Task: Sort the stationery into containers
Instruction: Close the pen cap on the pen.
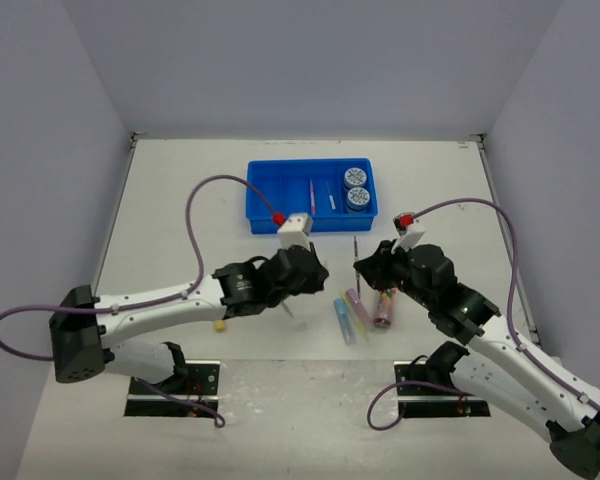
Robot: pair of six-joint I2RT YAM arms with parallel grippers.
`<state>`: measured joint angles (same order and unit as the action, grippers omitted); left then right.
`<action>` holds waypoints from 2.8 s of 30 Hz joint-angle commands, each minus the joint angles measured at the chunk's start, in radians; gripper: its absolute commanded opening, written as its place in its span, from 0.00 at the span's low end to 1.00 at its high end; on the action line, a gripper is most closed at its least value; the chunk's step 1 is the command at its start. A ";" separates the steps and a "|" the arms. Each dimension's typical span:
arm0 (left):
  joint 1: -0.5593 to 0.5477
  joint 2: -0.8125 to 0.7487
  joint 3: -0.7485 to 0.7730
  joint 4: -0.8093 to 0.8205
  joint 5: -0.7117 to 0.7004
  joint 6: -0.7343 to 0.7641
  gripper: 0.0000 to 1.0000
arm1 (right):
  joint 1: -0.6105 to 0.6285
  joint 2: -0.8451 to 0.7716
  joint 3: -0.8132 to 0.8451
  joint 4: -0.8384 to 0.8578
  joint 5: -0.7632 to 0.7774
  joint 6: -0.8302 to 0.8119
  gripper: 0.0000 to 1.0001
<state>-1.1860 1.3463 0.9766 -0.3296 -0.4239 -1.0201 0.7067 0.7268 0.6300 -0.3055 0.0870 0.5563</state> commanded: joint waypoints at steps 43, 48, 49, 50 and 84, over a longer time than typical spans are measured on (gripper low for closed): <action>0.195 -0.439 -0.199 0.556 0.319 0.149 0.00 | 0.189 -0.070 0.010 0.438 -0.248 -0.019 0.00; 0.195 -0.431 -0.205 0.576 0.336 0.137 0.00 | 0.189 -0.069 0.018 0.430 -0.250 -0.023 0.00; 0.195 -0.430 -0.206 0.580 0.336 0.137 0.00 | 0.190 -0.069 0.019 0.430 -0.251 -0.023 0.00; 0.195 -0.429 -0.205 0.584 0.340 0.137 0.00 | 0.190 -0.071 0.019 0.431 -0.251 -0.023 0.00; 0.195 -0.392 -0.305 0.801 0.541 0.240 0.00 | 0.191 -0.052 0.110 0.365 -0.202 -0.003 0.00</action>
<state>-0.9882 0.9391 0.6976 0.3929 -0.0034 -0.8515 0.8952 0.6693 0.6580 0.0397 -0.1714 0.5503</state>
